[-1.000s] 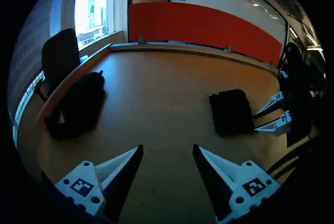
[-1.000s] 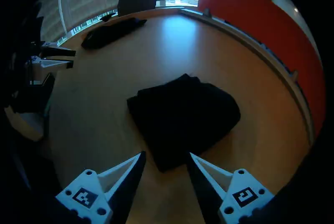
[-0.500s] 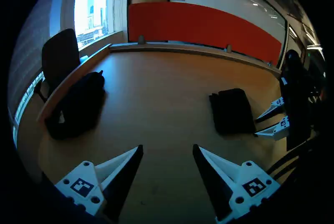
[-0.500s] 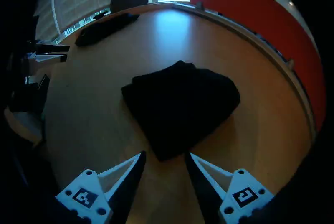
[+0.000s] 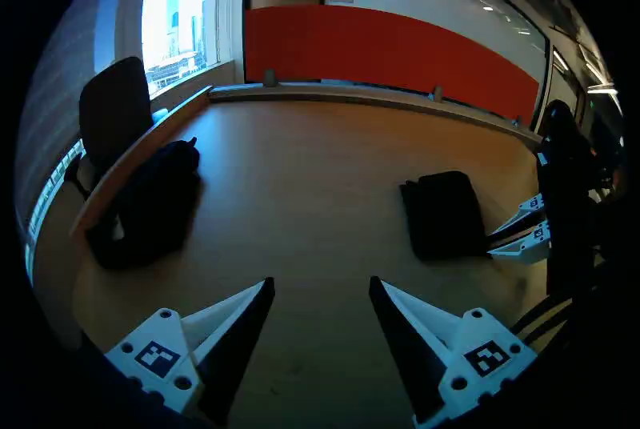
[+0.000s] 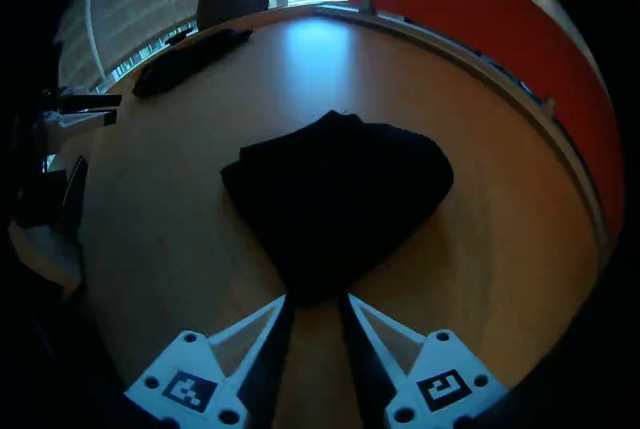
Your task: Fold towel
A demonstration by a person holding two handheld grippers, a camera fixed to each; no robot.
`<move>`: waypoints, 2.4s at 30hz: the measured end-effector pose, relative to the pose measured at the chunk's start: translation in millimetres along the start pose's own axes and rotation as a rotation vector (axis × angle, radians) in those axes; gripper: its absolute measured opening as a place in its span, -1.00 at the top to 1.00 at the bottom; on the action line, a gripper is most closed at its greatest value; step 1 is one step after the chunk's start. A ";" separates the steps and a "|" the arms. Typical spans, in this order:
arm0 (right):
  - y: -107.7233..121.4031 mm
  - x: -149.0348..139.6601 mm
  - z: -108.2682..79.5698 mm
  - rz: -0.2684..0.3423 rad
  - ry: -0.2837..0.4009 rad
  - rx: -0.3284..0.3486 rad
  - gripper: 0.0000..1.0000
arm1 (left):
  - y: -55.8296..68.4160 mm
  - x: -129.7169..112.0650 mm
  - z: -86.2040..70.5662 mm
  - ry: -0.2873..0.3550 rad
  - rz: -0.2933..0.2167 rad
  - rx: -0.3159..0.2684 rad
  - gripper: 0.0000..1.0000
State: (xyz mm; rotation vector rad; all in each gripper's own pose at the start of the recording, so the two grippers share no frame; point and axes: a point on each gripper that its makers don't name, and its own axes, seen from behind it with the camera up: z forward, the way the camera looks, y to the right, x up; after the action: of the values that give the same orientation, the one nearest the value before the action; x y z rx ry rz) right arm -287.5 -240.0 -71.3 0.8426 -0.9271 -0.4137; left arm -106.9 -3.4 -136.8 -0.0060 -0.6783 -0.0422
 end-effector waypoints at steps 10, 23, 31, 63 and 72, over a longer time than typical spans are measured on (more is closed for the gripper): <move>-3.6 -0.8 -2.2 0.021 0.008 0.018 0.88 | 1.8 -1.0 0.0 -0.002 0.003 -0.001 -0.75; 3.9 18.7 -17.4 -0.007 0.044 -0.010 0.90 | 4.1 2.6 -0.2 0.001 0.011 -0.009 -0.75; 14.0 64.7 -44.5 -0.033 0.115 -0.021 0.90 | 7.7 12.9 -0.6 0.015 0.022 -0.020 -0.75; 56.1 148.4 -141.4 -0.160 0.207 -0.077 0.90 | 21.3 44.1 -5.0 0.061 0.057 -0.057 -0.75; 68.6 144.9 -153.5 -0.139 0.221 -0.088 0.90 | 23.4 46.3 -3.6 0.061 0.063 -0.060 -0.75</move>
State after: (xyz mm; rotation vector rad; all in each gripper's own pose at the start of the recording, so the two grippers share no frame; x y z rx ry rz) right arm -81.8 -220.8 9.7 0.8558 -0.6436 -0.4677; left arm -67.7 18.2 -110.3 -0.0832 -0.6156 -0.0015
